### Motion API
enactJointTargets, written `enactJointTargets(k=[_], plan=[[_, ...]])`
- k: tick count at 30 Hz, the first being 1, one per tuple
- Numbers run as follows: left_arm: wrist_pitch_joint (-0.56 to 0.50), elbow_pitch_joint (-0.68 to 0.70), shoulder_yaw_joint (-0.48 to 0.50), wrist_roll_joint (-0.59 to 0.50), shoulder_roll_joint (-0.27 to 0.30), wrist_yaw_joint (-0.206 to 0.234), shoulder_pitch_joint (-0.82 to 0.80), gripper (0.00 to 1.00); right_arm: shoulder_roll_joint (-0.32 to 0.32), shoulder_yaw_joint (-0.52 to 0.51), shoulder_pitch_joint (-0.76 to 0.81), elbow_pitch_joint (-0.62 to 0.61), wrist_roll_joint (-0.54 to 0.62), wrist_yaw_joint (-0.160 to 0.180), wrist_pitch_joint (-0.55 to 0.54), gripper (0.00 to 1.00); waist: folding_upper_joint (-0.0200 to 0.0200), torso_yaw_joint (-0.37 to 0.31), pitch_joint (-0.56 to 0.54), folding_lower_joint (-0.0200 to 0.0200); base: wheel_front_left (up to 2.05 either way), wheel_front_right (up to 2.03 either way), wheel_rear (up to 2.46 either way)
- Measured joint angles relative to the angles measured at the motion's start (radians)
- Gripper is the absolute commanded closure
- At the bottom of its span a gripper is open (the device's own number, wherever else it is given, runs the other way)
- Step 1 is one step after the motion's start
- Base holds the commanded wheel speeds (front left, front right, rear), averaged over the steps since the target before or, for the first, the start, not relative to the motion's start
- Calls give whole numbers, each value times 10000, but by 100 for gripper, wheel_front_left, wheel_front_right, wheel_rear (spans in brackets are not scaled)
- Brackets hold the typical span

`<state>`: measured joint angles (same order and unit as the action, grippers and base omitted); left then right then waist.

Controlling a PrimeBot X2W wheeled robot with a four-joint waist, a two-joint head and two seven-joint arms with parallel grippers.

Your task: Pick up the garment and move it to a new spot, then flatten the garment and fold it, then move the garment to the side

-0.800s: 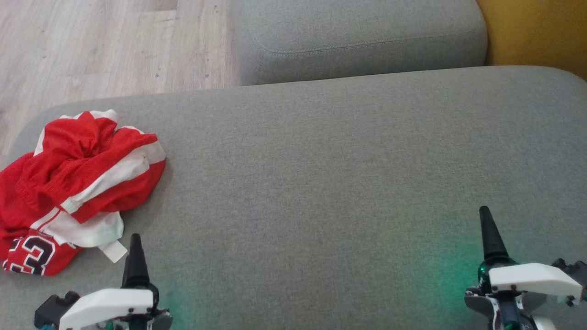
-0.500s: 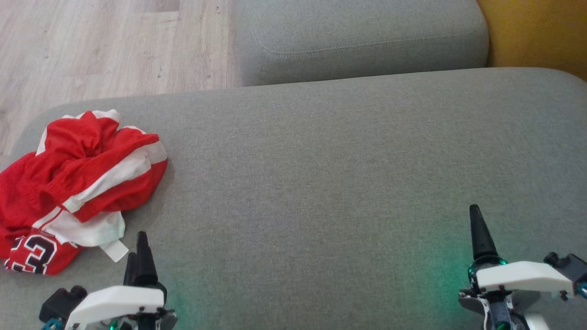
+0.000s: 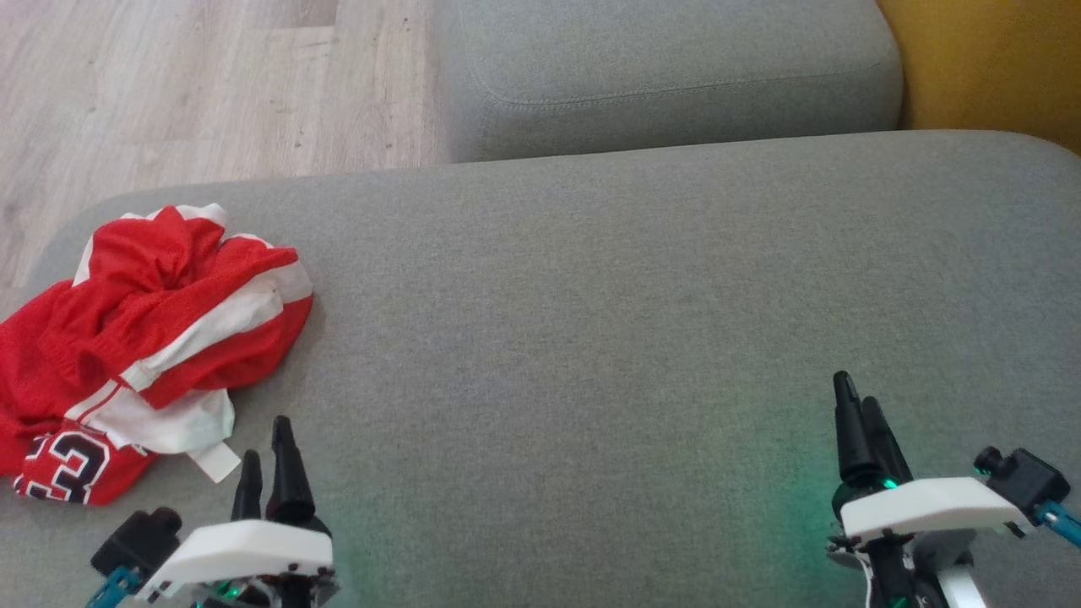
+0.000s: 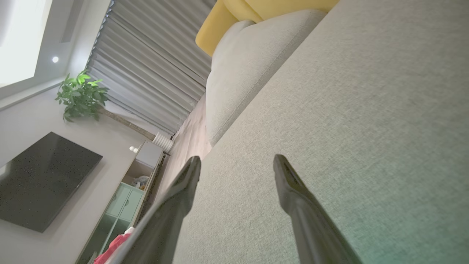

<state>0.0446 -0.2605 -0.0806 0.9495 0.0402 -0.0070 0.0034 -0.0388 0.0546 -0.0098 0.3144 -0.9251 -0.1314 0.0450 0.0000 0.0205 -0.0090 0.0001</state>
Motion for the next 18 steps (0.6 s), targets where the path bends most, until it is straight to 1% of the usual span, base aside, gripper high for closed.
enactJointTargets(k=[18], plan=[[533,111,-533,-2284,10,422,-1,0,-8,431,-26,-48,2387,0,502,0,0,141,-39,0,0,0,0]])
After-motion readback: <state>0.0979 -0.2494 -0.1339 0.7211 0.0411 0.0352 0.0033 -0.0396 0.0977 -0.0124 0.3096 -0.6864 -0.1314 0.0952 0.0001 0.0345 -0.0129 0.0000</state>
